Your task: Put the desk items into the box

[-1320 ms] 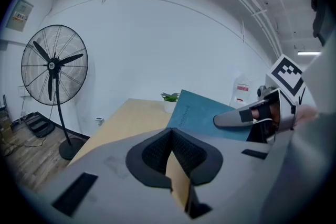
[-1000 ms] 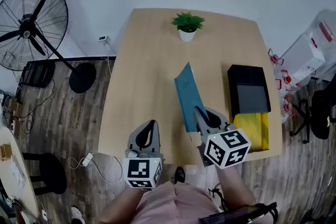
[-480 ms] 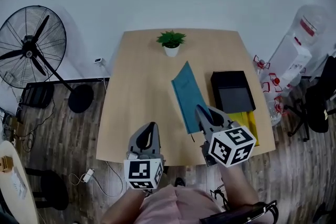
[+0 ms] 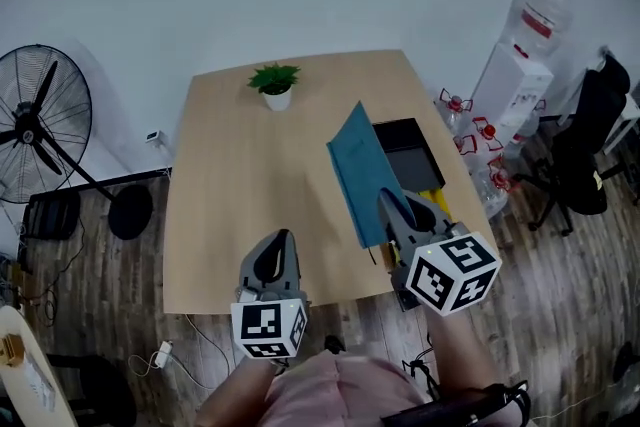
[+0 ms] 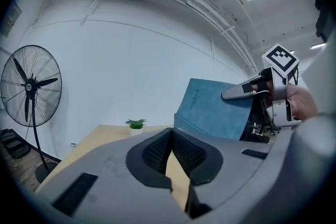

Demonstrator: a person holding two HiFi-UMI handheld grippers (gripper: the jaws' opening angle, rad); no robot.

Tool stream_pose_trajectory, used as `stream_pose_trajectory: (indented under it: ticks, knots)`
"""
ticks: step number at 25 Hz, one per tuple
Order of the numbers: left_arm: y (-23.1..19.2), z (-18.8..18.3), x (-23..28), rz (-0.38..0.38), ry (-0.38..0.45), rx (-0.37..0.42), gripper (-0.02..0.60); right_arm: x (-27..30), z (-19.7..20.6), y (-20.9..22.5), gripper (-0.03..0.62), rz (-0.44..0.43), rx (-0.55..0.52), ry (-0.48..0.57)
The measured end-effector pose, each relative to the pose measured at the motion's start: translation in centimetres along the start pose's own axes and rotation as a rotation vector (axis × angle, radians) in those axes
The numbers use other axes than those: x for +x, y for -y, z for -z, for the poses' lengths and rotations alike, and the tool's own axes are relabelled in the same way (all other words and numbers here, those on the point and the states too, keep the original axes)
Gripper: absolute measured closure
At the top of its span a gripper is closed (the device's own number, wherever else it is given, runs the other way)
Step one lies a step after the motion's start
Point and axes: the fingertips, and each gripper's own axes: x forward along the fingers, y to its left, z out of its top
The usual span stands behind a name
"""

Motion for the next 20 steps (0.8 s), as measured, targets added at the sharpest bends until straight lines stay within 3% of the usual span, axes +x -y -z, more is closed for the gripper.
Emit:
stream_pose_trajectory:
  ticks: [8,14,20]
  knots:
    - [4.2,0.2,1.7,0.155,-0.004,-0.003,0.571,-5.4,-1.5,3.0,0.589,0.148,0.001,0.040]
    - [6.7,-0.1,3.0,0.311,-0.011,0.024,0.571,-8.7,-1.8,4.9,0.589,0.307,0.011,0.076]
    - [7.6,0.6,3.4,0.384,-0.039,0.037,0.571,-11.6,-0.5,6.3,0.589,0.408,0.044,0.085]
